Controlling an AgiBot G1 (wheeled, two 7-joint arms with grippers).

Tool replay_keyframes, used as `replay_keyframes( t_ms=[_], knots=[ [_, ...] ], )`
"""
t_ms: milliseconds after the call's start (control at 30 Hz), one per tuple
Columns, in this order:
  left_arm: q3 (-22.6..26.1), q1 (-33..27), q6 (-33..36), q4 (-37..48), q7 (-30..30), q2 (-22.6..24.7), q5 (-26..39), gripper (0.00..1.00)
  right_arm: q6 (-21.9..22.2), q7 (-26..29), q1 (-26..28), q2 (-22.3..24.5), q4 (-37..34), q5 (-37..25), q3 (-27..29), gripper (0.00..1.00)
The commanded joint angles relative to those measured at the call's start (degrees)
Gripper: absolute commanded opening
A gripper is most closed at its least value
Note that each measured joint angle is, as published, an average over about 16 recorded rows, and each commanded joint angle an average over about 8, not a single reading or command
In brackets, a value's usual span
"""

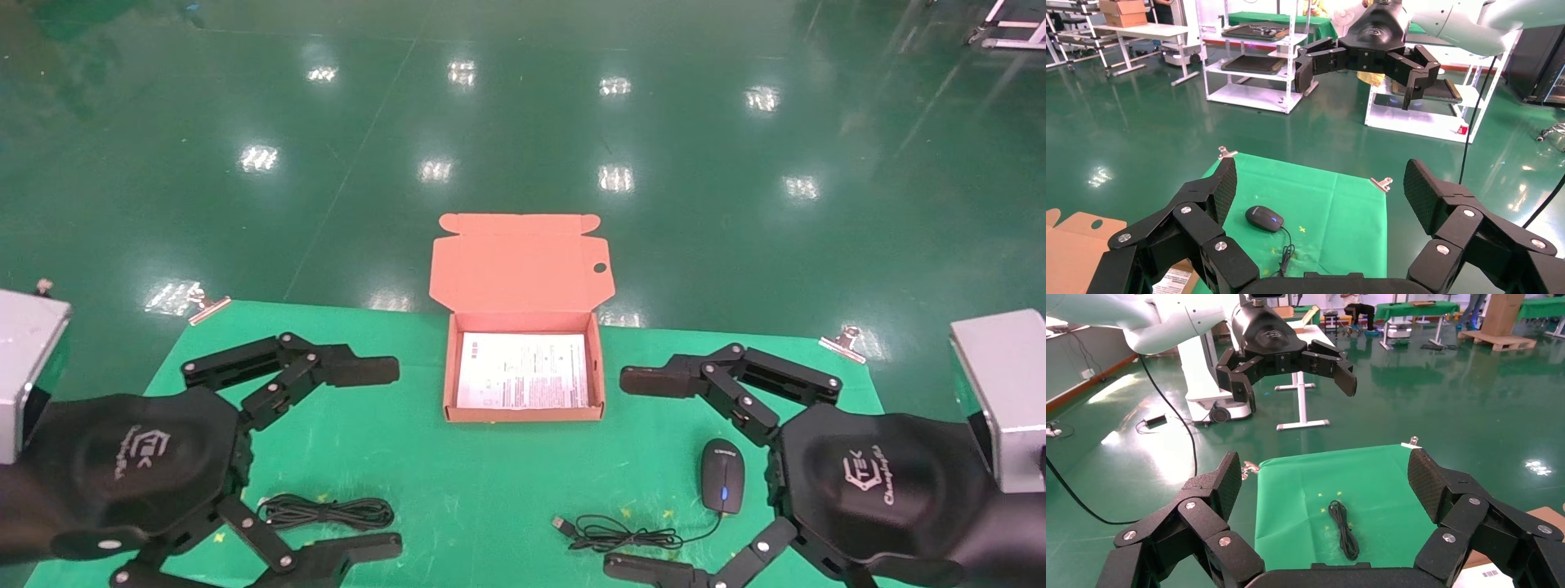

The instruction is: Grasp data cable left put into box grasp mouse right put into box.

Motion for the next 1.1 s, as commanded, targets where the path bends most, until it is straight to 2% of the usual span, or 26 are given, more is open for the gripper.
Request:
replay_keyframes(
  t_ms=[33, 767, 933, 1100],
  knots=[
    [0.00, 0.00, 0.00, 0.00, 0.00, 0.00, 0.00, 1.00, 0.00, 0.00, 0.00, 0.00, 0.00, 0.00, 0.00, 1.00],
    [0.47, -0.35, 0.09, -0.07, 0.09, 0.40, 0.75, 1.00, -0.20, -0.70, -0.11, -0.07, -0.18, -0.09, 0.07, 1.00],
    [2.17, -1.97, 0.70, -0.53, -0.33, 0.64, 4.14, 1.00, -1.04, -2.81, 0.68, 0.23, -0.11, -2.69, -0.48, 1.00],
    [5.86, -5.84, 1.66, -1.97, -1.61, 1.26, 12.03, 1.00, -2.88, -5.31, 4.27, 0.26, 1.07, -9.50, -3.02, 1.00]
  ],
)
